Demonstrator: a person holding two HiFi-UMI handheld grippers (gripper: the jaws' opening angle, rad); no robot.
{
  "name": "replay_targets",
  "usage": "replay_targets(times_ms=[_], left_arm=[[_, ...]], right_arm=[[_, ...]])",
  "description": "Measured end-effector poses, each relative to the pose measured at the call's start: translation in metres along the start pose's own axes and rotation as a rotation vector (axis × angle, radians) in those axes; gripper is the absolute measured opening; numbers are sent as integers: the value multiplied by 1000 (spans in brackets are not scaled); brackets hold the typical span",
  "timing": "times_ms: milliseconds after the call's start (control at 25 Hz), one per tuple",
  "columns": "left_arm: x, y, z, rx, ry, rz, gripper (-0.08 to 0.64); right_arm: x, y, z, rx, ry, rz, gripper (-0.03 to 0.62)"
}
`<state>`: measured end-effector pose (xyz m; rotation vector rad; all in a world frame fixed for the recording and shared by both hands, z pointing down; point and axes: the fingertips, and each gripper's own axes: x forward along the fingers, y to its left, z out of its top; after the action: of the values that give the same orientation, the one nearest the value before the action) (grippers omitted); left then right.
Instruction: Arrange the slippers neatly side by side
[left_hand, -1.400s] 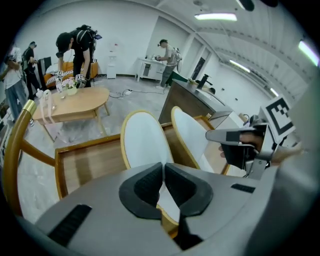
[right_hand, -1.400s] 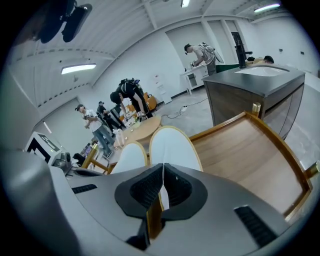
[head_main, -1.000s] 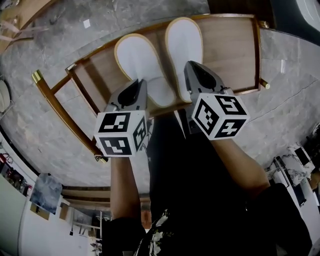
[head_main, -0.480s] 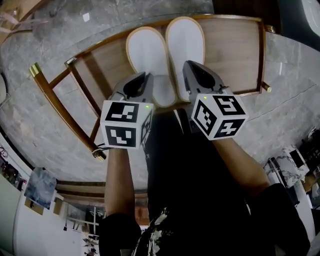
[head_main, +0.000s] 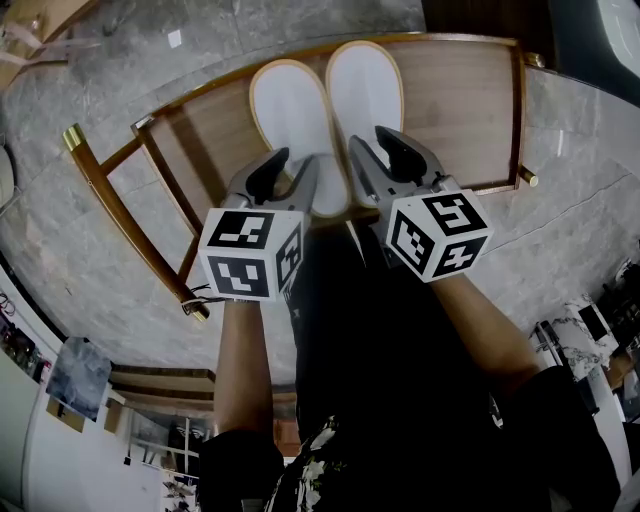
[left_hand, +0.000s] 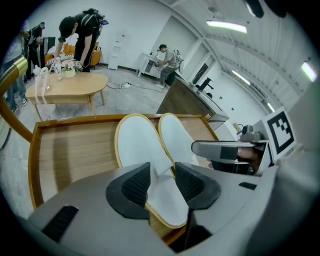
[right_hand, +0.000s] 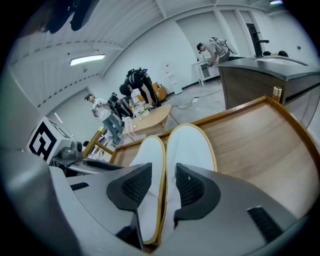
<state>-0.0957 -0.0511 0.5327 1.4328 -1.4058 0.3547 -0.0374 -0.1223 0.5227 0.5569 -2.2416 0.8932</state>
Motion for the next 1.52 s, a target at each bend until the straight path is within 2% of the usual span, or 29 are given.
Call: replay_targets(times_ms=[160, 200, 240, 280, 320, 400, 560, 640, 800, 960, 1080, 1200, 1520], left_arm=[[-10, 0, -3, -11, -28, 38, 149], [-16, -2, -3, -19, -42, 50, 149], [-24, -4, -2, -26, -68, 68, 148], [-36, -6, 1, -30, -110, 95, 129], [-50, -10, 5, -25, -166, 127, 75], [-84, -23, 17, 5, -295, 198, 15], [-143, -43, 49, 66, -547, 368, 3], [-169, -63, 62, 85, -655, 418, 3], [-221, -112, 83, 167, -809, 499, 3], [-259, -137, 113, 245, -945, 525, 2], [-277, -141, 118, 235, -1004, 526, 3], [-284, -144, 112, 232, -1015, 526, 2], [-309, -144, 111, 310, -1033, 504, 3]], right_arm=[[-13, 1, 7, -62, -62, -9, 152], [-22, 1, 14, -95, -98, -24, 124], [-34, 2, 24, -130, -142, -38, 64], [-47, 4, 34, -159, -188, -42, 21], [-61, 8, 44, -179, -235, -33, 2], [-91, 19, 67, -236, -327, -10, 0], [-133, 40, 118, -486, -528, -26, -2], [-156, 46, 137, -502, -588, 0, -3], [-223, 62, 168, -452, -712, 75, -3], [-257, 79, 188, -524, -798, 94, -3], [-267, 87, 189, -580, -807, 92, -3], [-277, 90, 182, -606, -808, 72, -3], [-293, 105, 166, -592, -826, -9, -3]])
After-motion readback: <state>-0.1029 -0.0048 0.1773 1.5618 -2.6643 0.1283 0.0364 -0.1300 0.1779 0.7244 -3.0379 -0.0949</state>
